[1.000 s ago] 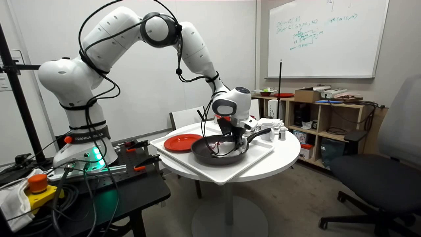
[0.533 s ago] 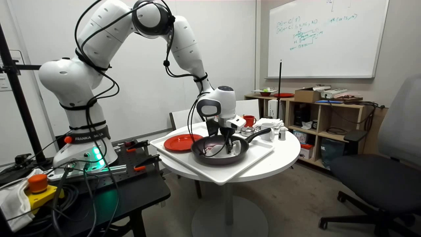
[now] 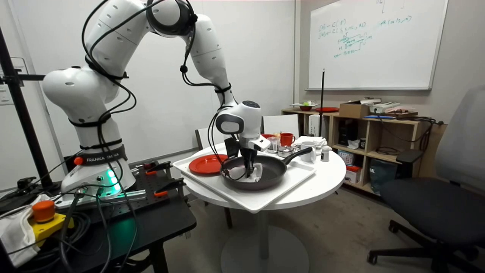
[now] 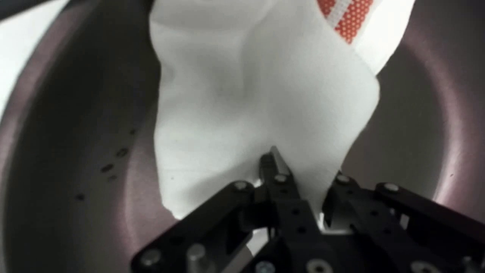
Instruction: Use the towel to wipe the pan
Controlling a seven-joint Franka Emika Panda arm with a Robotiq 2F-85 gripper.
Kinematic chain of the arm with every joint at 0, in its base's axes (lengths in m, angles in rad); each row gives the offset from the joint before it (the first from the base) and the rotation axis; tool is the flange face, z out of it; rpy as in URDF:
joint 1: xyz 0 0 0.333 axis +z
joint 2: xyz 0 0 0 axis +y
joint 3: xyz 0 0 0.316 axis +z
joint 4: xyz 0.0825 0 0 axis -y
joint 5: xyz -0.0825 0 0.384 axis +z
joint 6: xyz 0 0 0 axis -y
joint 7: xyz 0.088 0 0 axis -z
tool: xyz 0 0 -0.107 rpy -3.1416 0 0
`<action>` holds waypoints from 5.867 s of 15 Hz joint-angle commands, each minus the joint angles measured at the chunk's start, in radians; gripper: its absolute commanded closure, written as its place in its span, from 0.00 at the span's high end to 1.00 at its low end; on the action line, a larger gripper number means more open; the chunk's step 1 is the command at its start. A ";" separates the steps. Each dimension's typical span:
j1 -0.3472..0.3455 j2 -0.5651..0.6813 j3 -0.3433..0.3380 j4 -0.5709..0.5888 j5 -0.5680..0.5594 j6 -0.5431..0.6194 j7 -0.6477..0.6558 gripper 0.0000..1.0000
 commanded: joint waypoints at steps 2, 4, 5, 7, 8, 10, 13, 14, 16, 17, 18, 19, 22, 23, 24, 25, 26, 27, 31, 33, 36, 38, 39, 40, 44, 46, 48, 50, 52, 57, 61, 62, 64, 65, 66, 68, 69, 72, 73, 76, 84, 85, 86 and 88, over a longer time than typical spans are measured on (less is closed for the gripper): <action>-0.005 -0.006 0.033 -0.004 -0.040 -0.125 -0.104 0.04; 0.021 0.006 0.023 0.018 -0.061 -0.151 -0.126 0.04; 0.034 0.012 0.019 0.027 -0.070 -0.157 -0.132 0.04; 0.048 0.020 0.022 0.045 -0.087 -0.166 -0.155 0.04; 0.050 0.028 0.030 0.058 -0.095 -0.165 -0.177 0.04; 0.056 0.045 0.042 0.085 -0.112 -0.175 -0.216 0.04; 0.056 0.053 0.043 0.105 -0.114 -0.200 -0.238 0.04; 0.051 0.056 0.043 0.112 -0.108 -0.203 -0.243 0.04; 0.043 0.065 0.040 0.126 -0.099 -0.216 -0.246 0.04; 0.034 0.072 0.041 0.138 -0.091 -0.227 -0.247 0.04; 0.026 0.078 0.041 0.148 -0.084 -0.242 -0.248 0.04; 0.021 0.082 0.036 0.154 -0.075 -0.245 -0.240 0.04; 0.003 0.082 0.023 0.157 -0.040 -0.243 -0.223 0.04; -0.002 0.079 0.017 0.155 -0.029 -0.237 -0.216 0.04; -0.008 0.075 0.013 0.150 -0.017 -0.232 -0.211 0.04; -0.012 0.071 0.007 0.146 -0.007 -0.226 -0.205 0.04; -0.017 0.067 0.004 0.141 0.004 -0.222 -0.200 0.04; -0.021 0.061 0.000 0.133 0.015 -0.215 -0.195 0.04; -0.028 0.036 -0.016 0.098 0.051 -0.158 -0.164 0.04; -0.030 0.024 -0.025 0.079 0.061 -0.108 -0.140 0.04; -0.042 0.007 -0.034 0.049 0.075 -0.032 -0.091 0.04; -0.054 0.001 -0.039 0.034 0.076 0.006 -0.058 0.04; -0.059 -0.002 -0.041 0.028 0.075 0.024 -0.041 0.04; -0.063 -0.005 -0.044 0.019 0.074 0.044 -0.023 0.04; -0.070 -0.035 -0.050 -0.039 0.067 0.192 0.052 0.04; -0.066 -0.044 -0.043 -0.073 0.046 0.299 0.087 0.04; -0.038 -0.042 -0.057 -0.092 0.010 0.391 0.134 0.04; -0.002 -0.042 -0.079 -0.117 -0.024 0.489 0.183 0.04; 0.037 -0.040 -0.104 -0.141 -0.063 0.595 0.226 0.04; 0.187 -0.105 -0.226 -0.084 -0.097 0.617 0.288 0.04; 0.271 -0.168 -0.279 -0.026 -0.107 0.600 0.283 0.04; 0.285 -0.179 -0.283 -0.016 -0.111 0.599 0.280 0.04; 0.272 -0.203 -0.247 -0.019 -0.153 0.597 0.280 0.04; 0.234 -0.215 -0.196 -0.028 -0.187 0.597 0.269 0.04; 0.194 -0.226 -0.143 -0.040 -0.237 0.597 0.274 0.04; 0.086 -0.236 -0.003 -0.062 -0.363 0.596 0.277 0.04; 0.032 -0.230 0.070 -0.072 -0.424 0.595 0.277 0.04; -0.100 -0.195 0.241 -0.099 -0.567 0.590 0.258 0.04; -0.133 -0.179 0.280 -0.107 -0.605 0.587 0.250 0.04; -0.153 -0.150 0.327 -0.144 -0.674 0.575 0.231 0.04; -0.059 -0.134 0.405 -0.042 -0.701 0.290 0.200 0.04; -0.042 -0.127 0.408 -0.010 -0.695 0.244 0.205 0.04; -0.045 -0.104 0.430 0.028 -0.691 0.189 0.199 0.04; 0.020 -0.082 0.405 0.109 -0.551 0.091 0.106 0.04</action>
